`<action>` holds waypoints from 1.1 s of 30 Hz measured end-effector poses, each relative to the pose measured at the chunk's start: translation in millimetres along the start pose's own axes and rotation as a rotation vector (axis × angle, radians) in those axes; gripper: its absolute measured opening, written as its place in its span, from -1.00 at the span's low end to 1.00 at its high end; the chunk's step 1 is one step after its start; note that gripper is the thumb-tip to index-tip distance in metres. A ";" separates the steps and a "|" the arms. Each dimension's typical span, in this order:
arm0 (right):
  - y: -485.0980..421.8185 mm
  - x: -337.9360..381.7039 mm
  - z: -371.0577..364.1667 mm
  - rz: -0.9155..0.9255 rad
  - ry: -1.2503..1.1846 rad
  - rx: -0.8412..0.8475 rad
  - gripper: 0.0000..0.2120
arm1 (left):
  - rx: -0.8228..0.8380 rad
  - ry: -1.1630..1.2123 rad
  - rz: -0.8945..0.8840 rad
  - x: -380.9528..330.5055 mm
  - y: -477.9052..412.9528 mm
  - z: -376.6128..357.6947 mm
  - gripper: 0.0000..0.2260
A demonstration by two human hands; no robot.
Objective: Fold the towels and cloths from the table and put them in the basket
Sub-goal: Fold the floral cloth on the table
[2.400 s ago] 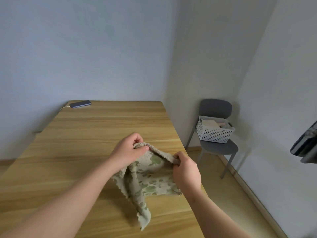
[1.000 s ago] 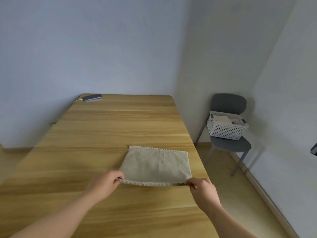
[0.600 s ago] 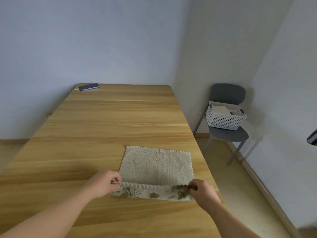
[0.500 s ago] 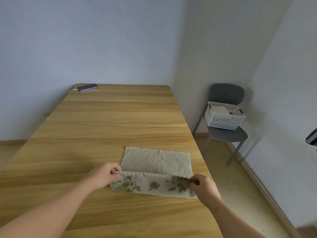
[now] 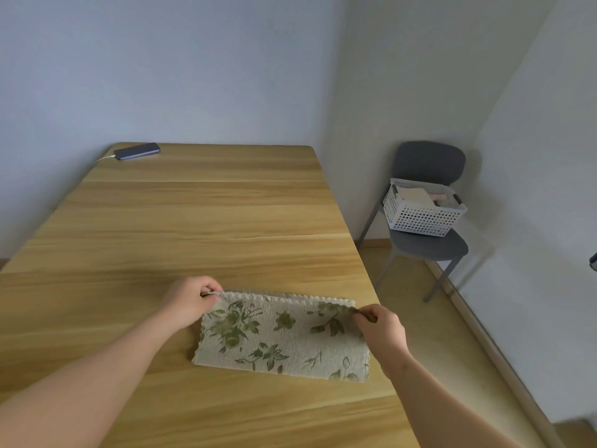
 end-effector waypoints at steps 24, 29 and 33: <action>-2.4 -39.8 -47.5 -0.379 0.160 0.011 -0.54 | 0.000 -0.306 -0.123 -18.9 16.3 -102.6 -0.60; 22.4 -53.1 -36.4 -0.391 0.058 0.050 -0.71 | 0.082 -0.338 -0.147 -20.6 48.3 -102.9 -0.55; 45.7 -66.8 -24.6 -0.394 -0.009 0.012 -0.69 | 0.110 -0.290 -0.134 -26.5 80.5 -107.2 -0.54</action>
Point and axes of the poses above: each hand's wrist, its own y-axis away from the middle knuckle, its own z-axis out of the back of the hand, x = y × z, the point moved 3 cm from there along -y, towards the middle knuckle, and after that the axes turned 7 degrees about -y, right-handed, at the moved point
